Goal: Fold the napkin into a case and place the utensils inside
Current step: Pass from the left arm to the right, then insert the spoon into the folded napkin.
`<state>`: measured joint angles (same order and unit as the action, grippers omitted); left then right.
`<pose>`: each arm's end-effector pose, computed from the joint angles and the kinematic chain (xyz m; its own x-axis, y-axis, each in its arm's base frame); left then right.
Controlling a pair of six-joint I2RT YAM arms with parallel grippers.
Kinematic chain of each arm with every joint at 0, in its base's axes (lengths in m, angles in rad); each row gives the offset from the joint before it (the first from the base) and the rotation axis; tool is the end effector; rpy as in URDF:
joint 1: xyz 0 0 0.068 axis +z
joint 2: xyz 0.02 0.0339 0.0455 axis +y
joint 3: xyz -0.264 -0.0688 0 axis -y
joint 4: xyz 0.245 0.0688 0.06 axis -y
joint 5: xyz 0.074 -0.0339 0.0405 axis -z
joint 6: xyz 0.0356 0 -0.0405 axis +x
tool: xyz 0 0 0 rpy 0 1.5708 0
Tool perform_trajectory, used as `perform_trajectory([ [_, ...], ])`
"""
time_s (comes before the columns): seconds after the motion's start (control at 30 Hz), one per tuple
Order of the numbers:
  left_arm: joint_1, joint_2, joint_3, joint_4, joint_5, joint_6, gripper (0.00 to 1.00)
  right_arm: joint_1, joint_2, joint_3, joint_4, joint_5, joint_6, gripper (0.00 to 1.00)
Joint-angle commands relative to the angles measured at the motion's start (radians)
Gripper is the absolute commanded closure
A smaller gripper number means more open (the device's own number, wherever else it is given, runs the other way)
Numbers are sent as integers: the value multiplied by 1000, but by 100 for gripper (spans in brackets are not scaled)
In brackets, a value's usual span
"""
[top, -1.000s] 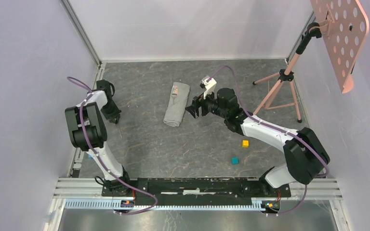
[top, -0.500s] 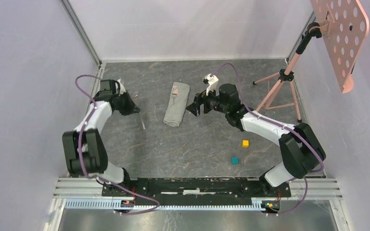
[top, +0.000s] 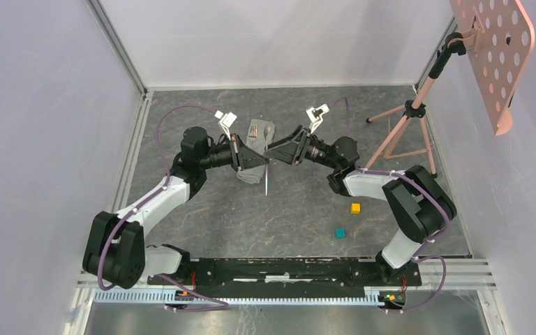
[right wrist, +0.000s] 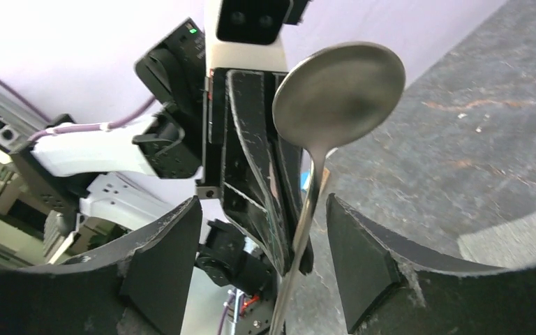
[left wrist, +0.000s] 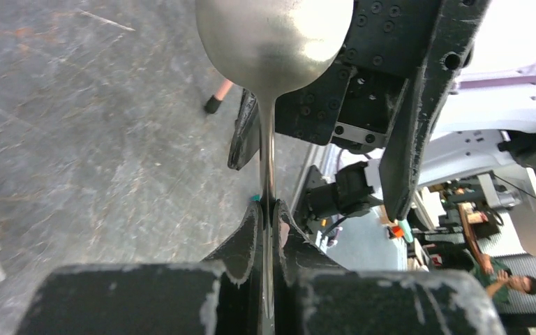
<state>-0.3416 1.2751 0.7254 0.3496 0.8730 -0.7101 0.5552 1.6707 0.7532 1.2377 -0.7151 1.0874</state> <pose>0.2530 -0.1189 0.2700 -0.7436 -0.1802 -0.6439 0.5777 0.3117 -0.7544 0.2755 0.1983 0.2499 -0.6963 0.3547 -0.6239 -0.6676 -0.0012 0.7445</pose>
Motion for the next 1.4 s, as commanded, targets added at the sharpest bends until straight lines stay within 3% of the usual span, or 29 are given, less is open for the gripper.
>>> perform_trajectory([
  [0.0, -25, 16, -18, 254, 65, -137, 98, 0, -14, -14, 144, 3, 63, 31],
  [0.13, -29, 8, -38, 279, 66, -155, 98, -2, -27, -15, 58, 21, 16, 42],
  [0.47, -29, -8, -16, 143, 14, -108, 98, 0, -25, 10, -96, 55, -19, 96],
  [0.5, -28, -7, -7, 96, -11, -97, 93, -1, -27, 21, -150, 74, -41, 99],
  [0.53, -28, -8, 5, 28, -48, -83, 79, -1, -35, 36, -222, 103, -81, 100],
  [0.6, -28, -15, -1, -40, -124, -80, 61, -1, -52, 81, -439, 201, -188, 100],
  [0.7, -22, -33, -36, -97, -226, -82, 55, 0, -51, 185, -731, 422, -329, 100],
  [0.83, -15, -53, -62, -272, -449, -116, 51, 0, 20, 365, -980, 619, -353, 100],
  [0.9, -16, -55, -95, -258, -490, -164, 51, 0, 54, 425, -1050, 706, -330, 99],
  [1.13, -17, 30, -128, -175, -494, -218, 49, 1, 301, 814, -1332, 862, -327, 99],
  [1.37, -17, 164, -158, -74, -499, -233, 59, 1, 490, 1042, -1355, 892, -337, 99],
])
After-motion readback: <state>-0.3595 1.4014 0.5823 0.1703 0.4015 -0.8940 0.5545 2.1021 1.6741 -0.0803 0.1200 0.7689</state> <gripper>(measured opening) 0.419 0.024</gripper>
